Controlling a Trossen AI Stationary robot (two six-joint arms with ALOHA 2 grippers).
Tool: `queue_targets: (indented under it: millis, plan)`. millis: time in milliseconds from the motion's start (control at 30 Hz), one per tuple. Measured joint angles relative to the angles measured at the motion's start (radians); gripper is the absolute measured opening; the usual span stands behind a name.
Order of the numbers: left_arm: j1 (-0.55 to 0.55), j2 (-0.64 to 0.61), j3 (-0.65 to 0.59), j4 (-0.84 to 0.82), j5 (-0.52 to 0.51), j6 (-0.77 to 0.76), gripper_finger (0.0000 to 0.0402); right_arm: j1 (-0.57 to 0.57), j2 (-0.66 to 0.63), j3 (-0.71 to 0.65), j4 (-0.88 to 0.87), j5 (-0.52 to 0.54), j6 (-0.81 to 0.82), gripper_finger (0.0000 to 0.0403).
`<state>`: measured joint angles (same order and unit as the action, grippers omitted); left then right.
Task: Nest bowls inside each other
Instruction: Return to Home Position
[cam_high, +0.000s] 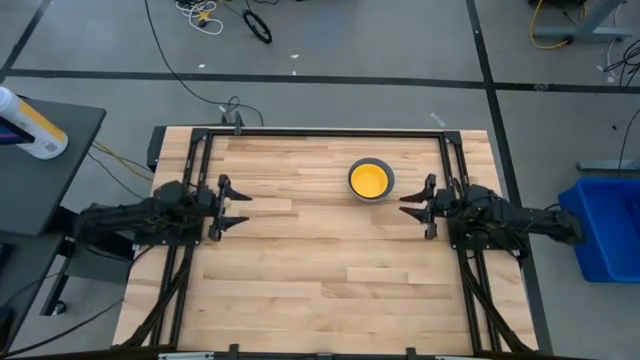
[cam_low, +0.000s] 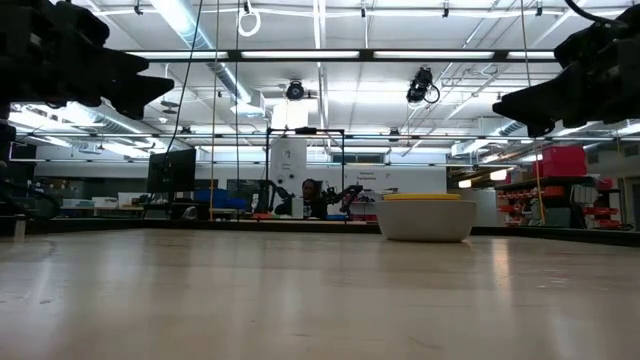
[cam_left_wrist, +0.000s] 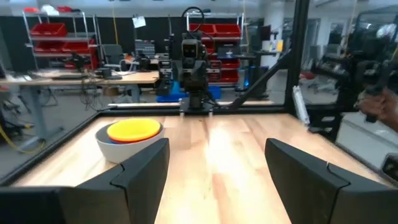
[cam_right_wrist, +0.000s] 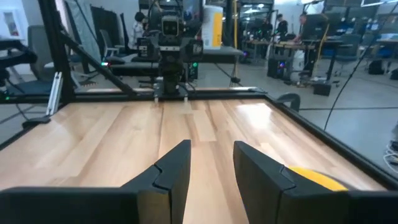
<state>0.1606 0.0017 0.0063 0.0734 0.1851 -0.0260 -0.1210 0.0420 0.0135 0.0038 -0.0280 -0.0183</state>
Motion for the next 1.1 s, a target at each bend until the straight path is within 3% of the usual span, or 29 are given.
queue_targets:
  millis: [267, 567, 900, 1100]
  plan:
    - [-0.067, 0.000, 0.000, -0.013, -0.091, 0.049, 0.0275, 0.017, 0.059, -0.004, 0.006, 0.026, 0.008, 0.0130]
    - [-0.075, 0.005, 0.000, -0.039, -0.207, -0.013, 0.0275, 0.017, 0.148, -0.004, 0.006, 0.026, 0.064, 0.0129]
    - [-0.075, 0.018, 0.002, -0.047, -0.207, -0.014, 0.0275, 0.017, 0.156, -0.004, 0.007, 0.026, 0.082, 0.0130]
    - [-0.075, 0.018, 0.002, -0.049, -0.208, 0.064, 0.0275, 0.017, 0.156, -0.004, 0.007, 0.026, 0.082, 0.0131]
